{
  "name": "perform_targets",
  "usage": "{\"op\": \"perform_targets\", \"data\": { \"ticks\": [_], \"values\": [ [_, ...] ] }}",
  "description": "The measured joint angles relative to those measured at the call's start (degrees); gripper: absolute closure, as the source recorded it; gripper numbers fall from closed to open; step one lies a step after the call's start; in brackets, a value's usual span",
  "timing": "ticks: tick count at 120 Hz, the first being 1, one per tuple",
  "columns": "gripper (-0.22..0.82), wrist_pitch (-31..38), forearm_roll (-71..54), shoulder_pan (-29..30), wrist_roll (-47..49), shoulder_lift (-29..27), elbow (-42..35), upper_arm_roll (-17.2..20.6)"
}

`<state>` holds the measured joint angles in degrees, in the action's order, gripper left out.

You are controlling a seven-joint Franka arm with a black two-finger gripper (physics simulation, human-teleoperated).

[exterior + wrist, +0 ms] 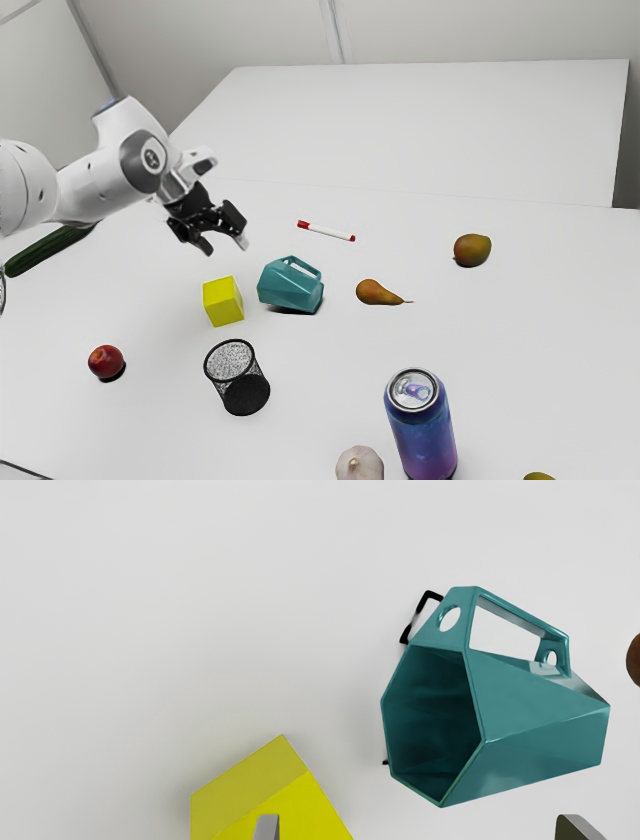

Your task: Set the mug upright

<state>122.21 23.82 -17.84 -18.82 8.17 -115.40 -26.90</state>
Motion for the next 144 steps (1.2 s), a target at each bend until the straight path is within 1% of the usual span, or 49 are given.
{"op": "perform_targets", "data": {
  "ticks": [20, 40, 84, 144],
  "values": [
    [0.00, 4.52, 7.79, 0.03, -5.04, 2.91, -0.03, 0.01],
    [0.00, 5.79, 17.18, 0.57, -10.51, 4.73, -0.16, 0.01],
    [0.00, 2.50, 29.07, 1.04, -18.69, 7.13, -1.61, 0.07],
    [0.00, -4.42, 40.42, 0.88, -24.62, 9.95, -1.73, 0.17]
  ]
}}
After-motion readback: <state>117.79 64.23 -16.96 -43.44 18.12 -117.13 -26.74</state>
